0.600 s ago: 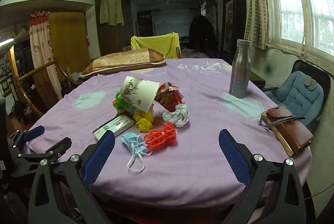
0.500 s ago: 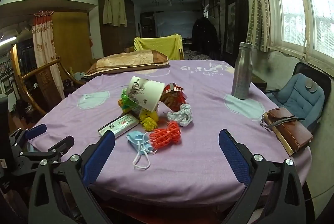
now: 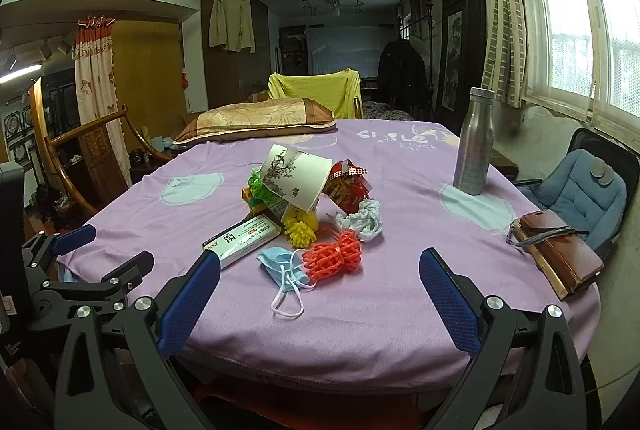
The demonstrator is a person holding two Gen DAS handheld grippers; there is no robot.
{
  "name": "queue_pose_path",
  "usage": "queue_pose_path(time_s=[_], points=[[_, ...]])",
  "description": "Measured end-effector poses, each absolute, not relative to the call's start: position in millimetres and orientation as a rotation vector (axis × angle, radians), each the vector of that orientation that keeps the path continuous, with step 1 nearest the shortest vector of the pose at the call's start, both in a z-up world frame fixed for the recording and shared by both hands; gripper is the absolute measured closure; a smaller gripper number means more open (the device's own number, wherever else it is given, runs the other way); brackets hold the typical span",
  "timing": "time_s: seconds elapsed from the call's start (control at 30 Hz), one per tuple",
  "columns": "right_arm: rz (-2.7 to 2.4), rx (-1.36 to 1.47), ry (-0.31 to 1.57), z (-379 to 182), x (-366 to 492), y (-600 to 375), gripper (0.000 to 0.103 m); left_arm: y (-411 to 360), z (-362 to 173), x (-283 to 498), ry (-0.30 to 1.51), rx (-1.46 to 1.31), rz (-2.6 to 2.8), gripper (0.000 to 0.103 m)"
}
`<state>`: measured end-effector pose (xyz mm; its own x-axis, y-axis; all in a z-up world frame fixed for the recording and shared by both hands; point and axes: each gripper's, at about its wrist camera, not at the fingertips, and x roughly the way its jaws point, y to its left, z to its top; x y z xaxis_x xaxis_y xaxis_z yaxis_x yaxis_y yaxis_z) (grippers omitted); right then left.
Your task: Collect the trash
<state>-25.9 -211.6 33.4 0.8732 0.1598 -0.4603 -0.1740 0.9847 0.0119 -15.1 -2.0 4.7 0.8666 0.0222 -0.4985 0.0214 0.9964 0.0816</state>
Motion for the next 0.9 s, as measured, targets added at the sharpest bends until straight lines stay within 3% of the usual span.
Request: queue_pose_path(time_s=[0.9], points=[[0.176, 0.021, 0.48, 30, -33, -226, 0.006, -17, 4, -19, 0.516, 0.102, -0.005, 0.007]])
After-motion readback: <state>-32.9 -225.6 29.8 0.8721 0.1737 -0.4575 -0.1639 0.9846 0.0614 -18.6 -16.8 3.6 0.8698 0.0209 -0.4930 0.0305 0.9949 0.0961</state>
